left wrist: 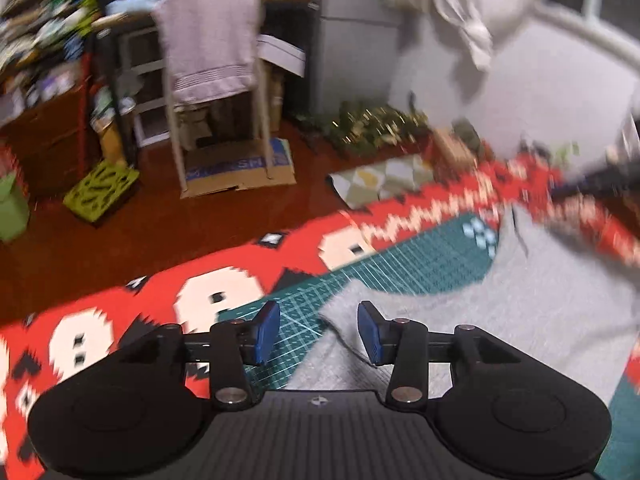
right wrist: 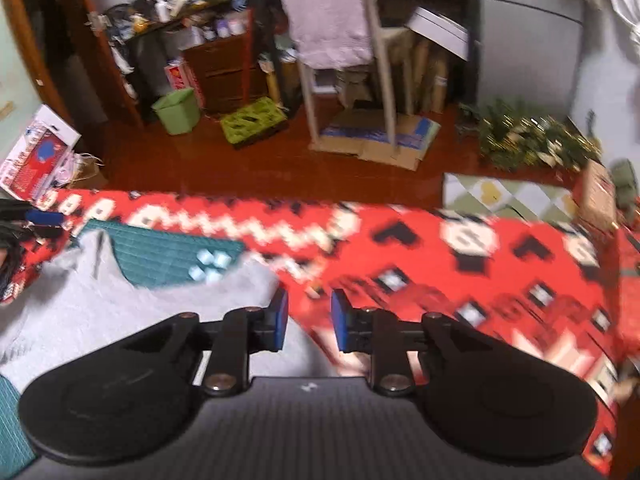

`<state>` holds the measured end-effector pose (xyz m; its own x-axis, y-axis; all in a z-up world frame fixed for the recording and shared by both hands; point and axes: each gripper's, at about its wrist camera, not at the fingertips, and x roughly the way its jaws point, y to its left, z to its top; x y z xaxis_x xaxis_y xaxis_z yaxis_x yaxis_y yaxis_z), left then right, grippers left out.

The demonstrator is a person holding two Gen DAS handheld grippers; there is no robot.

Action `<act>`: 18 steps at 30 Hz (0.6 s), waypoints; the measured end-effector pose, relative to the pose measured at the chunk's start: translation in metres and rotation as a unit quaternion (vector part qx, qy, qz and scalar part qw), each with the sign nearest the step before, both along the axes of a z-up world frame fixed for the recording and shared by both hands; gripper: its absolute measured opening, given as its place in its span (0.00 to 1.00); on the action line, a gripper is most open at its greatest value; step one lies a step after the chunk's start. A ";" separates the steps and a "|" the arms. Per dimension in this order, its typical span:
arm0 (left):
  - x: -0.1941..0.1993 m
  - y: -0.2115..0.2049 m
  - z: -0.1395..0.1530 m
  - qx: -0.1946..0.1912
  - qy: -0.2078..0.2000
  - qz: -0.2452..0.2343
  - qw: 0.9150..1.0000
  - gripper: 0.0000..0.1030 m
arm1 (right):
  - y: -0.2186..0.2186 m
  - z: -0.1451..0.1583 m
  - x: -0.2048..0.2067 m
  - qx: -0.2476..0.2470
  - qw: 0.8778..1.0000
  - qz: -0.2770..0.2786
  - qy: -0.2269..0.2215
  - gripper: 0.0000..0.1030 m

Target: Fold clothes

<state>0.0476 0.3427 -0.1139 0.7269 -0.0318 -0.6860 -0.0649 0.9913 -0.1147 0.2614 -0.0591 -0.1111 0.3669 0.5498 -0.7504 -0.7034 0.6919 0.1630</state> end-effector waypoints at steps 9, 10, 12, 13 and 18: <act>-0.042 0.007 -0.002 -0.034 0.015 0.038 0.999 0.43 | -0.024 -0.030 -0.013 -0.032 0.999 0.003 0.009 0.14; -0.047 0.007 -0.003 -0.035 0.015 0.041 0.998 0.43 | -0.021 -0.032 -0.017 -0.045 0.999 0.012 -0.002 0.01; -0.056 0.006 -0.004 -0.039 0.015 0.049 0.998 0.43 | -0.012 -0.032 -0.027 -0.078 0.996 0.026 -0.038 0.00; -0.061 0.006 -0.004 -0.041 0.014 0.054 0.998 0.43 | -0.007 -0.032 -0.030 -0.097 0.993 0.024 -0.058 0.00; -0.080 0.003 -0.003 -0.050 0.012 0.059 0.997 0.43 | -0.013 -0.028 -0.026 -0.092 0.994 0.001 -0.054 0.01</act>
